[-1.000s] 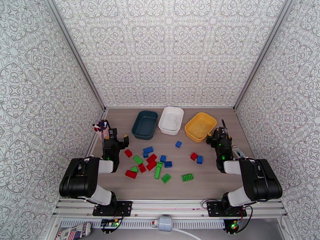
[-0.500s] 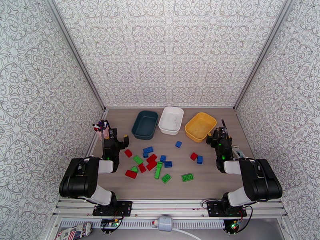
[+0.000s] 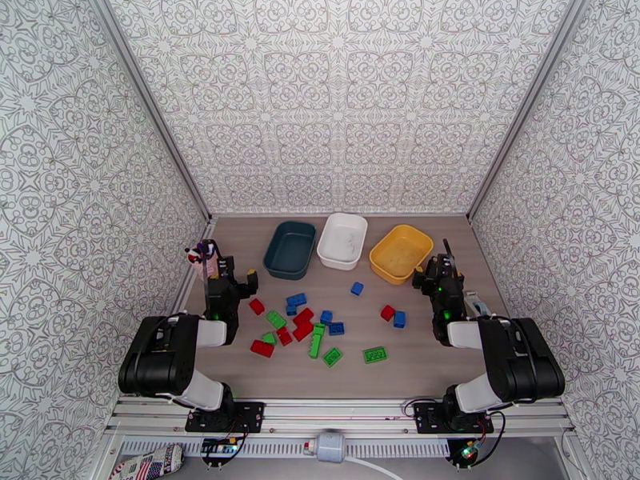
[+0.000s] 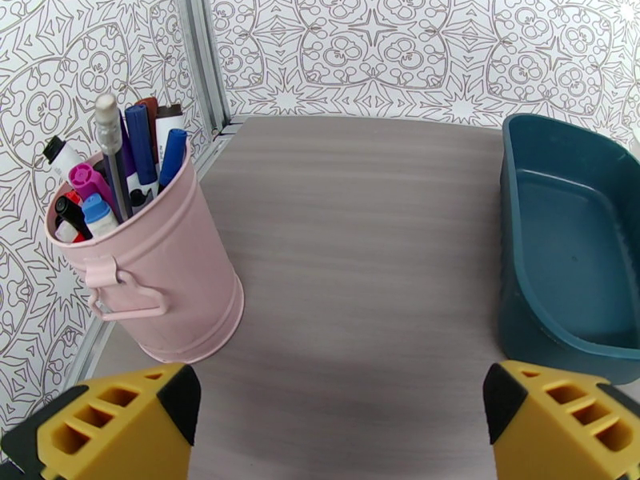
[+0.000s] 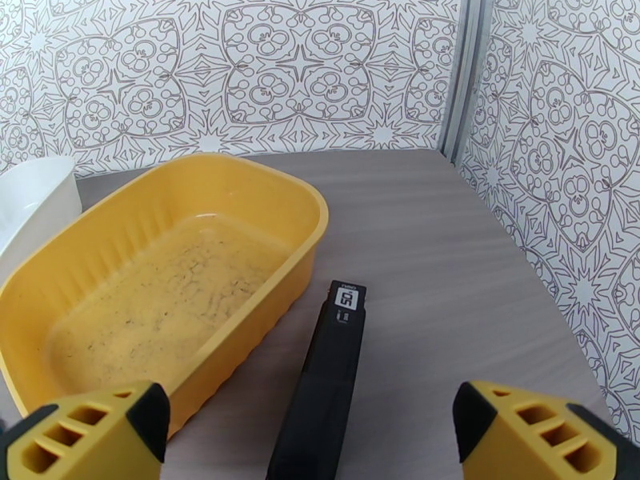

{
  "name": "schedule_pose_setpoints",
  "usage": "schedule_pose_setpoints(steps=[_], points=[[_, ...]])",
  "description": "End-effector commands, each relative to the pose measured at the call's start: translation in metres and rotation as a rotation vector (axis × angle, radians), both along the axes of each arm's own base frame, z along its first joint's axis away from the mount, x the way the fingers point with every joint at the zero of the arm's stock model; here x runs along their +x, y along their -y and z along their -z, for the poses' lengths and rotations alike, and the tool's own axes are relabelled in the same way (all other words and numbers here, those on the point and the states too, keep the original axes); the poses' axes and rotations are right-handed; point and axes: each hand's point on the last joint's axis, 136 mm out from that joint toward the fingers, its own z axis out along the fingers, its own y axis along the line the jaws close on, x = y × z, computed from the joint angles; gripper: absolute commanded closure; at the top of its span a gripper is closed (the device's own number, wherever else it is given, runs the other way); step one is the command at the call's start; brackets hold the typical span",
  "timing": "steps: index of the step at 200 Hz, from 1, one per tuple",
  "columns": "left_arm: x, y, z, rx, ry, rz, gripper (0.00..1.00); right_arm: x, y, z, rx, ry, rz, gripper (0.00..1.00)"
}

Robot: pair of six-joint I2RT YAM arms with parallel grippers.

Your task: Sort the legos into containers by color

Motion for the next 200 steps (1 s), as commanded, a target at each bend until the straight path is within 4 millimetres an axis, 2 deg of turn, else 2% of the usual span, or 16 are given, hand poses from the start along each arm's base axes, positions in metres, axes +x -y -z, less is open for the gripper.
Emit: schedule_pose_setpoints(steps=[1,138,150,163,186,200], points=[[0.005,0.002,-0.008,0.013,0.019,0.020,0.01,0.000,0.000,-0.001,0.001,0.003,-0.009,0.01],[0.006,0.001,-0.010,0.002,0.019,0.028,0.01,0.000,0.001,-0.003,0.005,0.011,-0.006,0.01],[0.006,-0.002,-0.018,0.001,0.012,0.002,0.01,-0.003,0.009,-0.008,0.018,0.006,0.051,0.01],[0.003,-0.010,-0.029,0.012,0.000,-0.058,0.01,-0.006,0.005,-0.019,0.004,0.020,0.022,0.01],[-0.003,0.000,-0.065,0.053,0.014,-0.062,0.01,-0.020,0.021,-0.041,0.008,-0.024,0.116,0.01],[-0.010,0.009,-0.090,0.041,0.014,-0.058,0.01,-0.036,0.030,-0.049,-0.037,-0.127,0.161,0.01]])
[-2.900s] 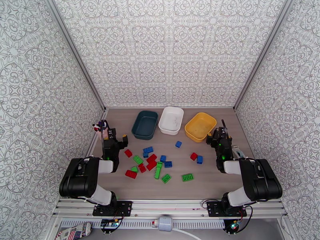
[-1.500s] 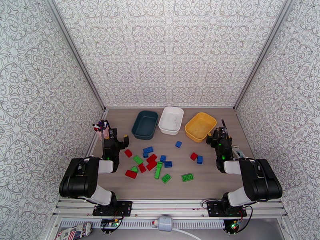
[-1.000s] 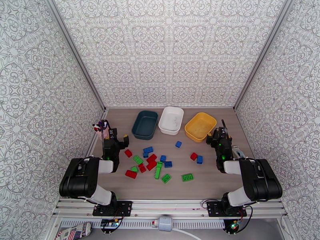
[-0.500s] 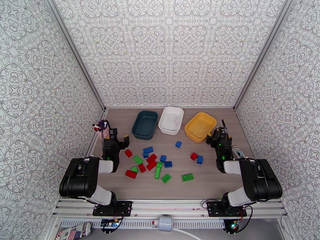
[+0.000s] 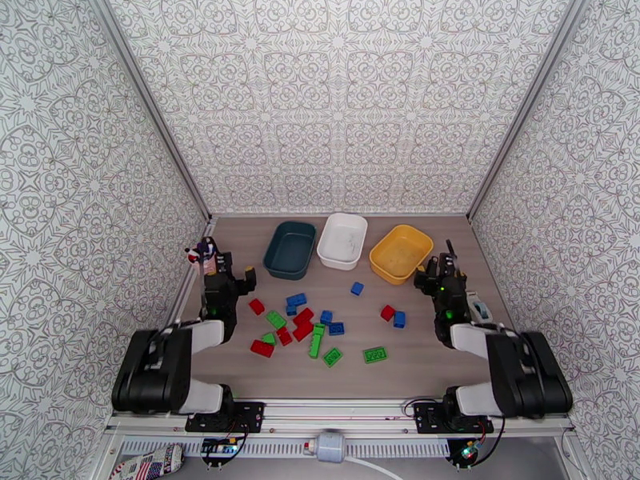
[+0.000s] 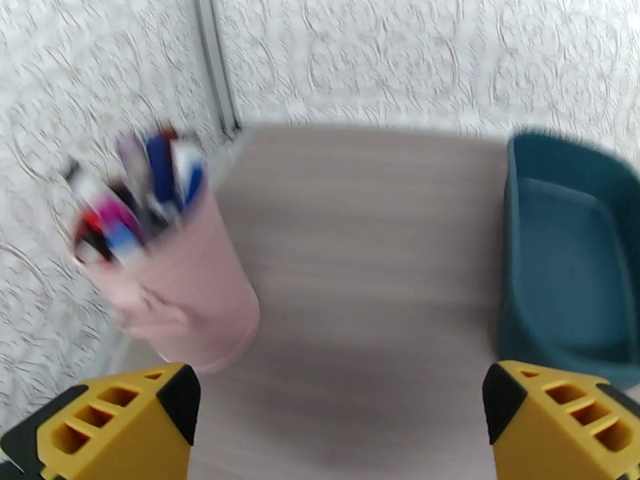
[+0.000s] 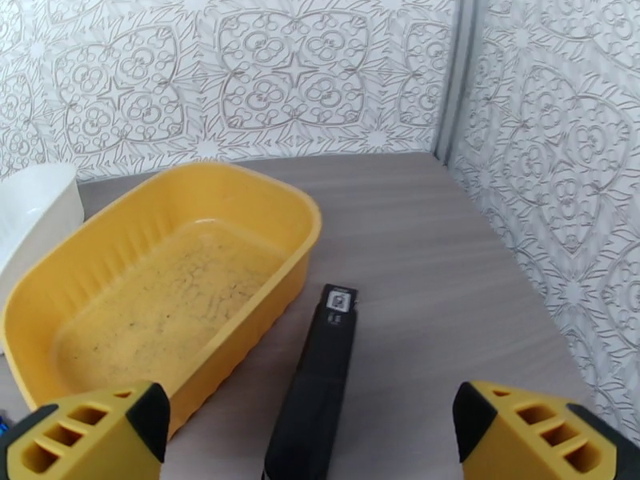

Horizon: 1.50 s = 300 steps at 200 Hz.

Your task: Sort the legos into containers by color

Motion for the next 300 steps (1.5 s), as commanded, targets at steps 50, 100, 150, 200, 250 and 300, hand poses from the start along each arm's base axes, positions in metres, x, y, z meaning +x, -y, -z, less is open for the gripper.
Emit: schedule_pose_setpoints(steps=[50,100,150,200,250,300], points=[[-0.058,-0.004,-0.083,-0.280,-0.033,-0.130,0.01,-0.094,0.042,-0.034,0.182,-0.294,0.320,0.01],[-0.072,0.011,-0.099,-0.546,-0.100,-0.063,0.01,-0.141,0.013,-0.015,0.481,-0.349,0.288,0.01],[-0.080,-0.003,-0.091,-0.772,-0.101,-0.054,0.01,-0.150,-0.017,-0.023,0.665,-0.448,0.221,0.01],[-0.091,-0.006,-0.082,-1.022,0.007,-0.051,0.01,-0.147,-0.047,-0.035,0.766,-0.533,0.102,0.01],[-0.076,0.042,-0.079,-1.061,-0.154,0.080,0.01,-0.139,-0.081,-0.017,0.797,-0.719,-0.067,0.11],[-0.085,0.171,-0.044,-0.907,-0.432,0.215,0.12,-0.138,-0.092,0.016,0.735,-0.919,-0.046,0.17]])
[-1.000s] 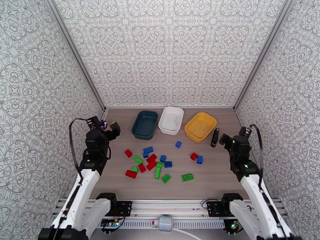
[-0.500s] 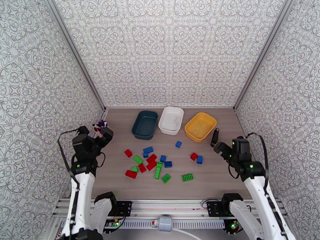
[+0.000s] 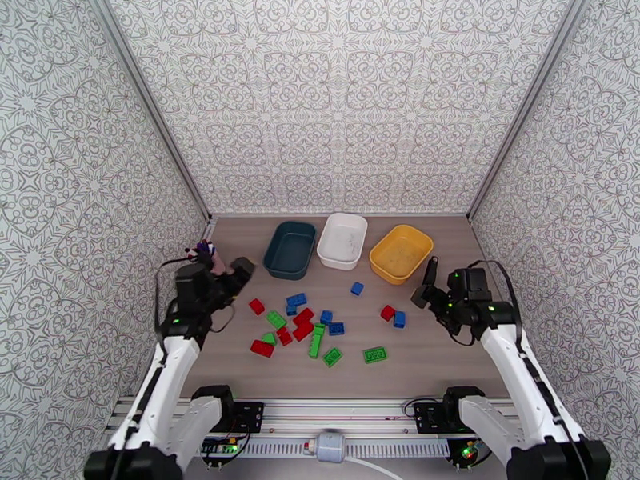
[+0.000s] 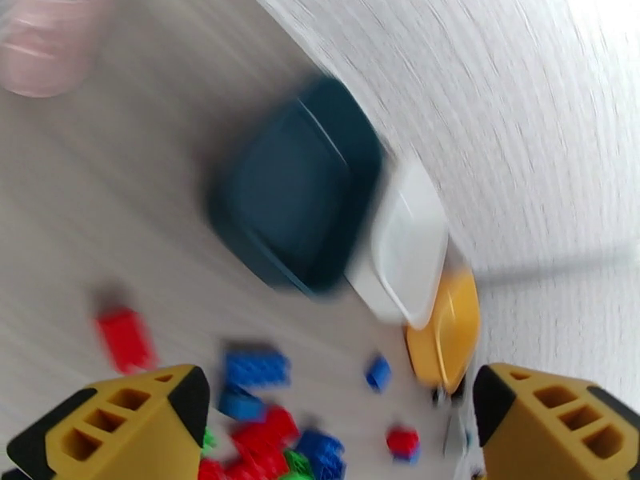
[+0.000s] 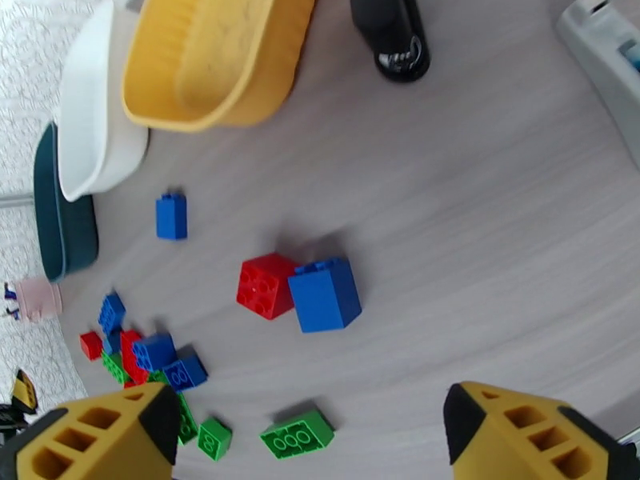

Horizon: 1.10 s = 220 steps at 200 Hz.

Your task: Sort the legos into containers by color

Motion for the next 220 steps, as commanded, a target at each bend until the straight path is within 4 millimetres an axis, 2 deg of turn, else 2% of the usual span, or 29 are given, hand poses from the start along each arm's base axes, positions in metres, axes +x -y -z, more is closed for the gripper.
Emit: schedule_pose_setpoints(steps=[1,10,42,55,67,91,126,168,220], points=[[-0.010,0.047,0.018,0.093,-0.079,0.055,0.12,-0.003,-0.011,0.009,-0.014,-0.091,-0.066,0.17],[-0.015,0.072,0.028,0.129,-0.104,0.100,0.12,-0.005,-0.016,0.021,-0.048,-0.141,-0.091,0.20],[-0.029,0.164,0.049,0.253,-0.152,0.338,0.09,-0.009,-0.035,0.042,-0.124,-0.202,-0.170,0.22],[-0.034,0.194,0.056,0.307,-0.175,0.426,0.10,-0.012,-0.039,0.049,-0.155,-0.228,-0.190,0.20],[-0.035,0.211,0.060,0.352,-0.188,0.480,0.12,-0.014,-0.042,0.057,-0.175,-0.250,-0.204,0.19],[-0.026,0.220,0.058,0.361,-0.189,0.488,0.12,-0.015,-0.049,0.074,-0.190,-0.283,-0.234,0.19],[-0.024,0.219,0.064,0.333,-0.214,0.475,0.11,-0.011,-0.047,0.091,-0.240,-0.336,-0.247,0.24],[-0.025,0.212,0.067,0.323,-0.228,0.454,0.11,-0.001,-0.045,0.102,-0.283,-0.363,-0.251,0.27],[-0.023,0.194,0.071,0.298,-0.239,0.398,0.12,0.021,-0.048,0.114,-0.314,-0.375,-0.261,0.30]])
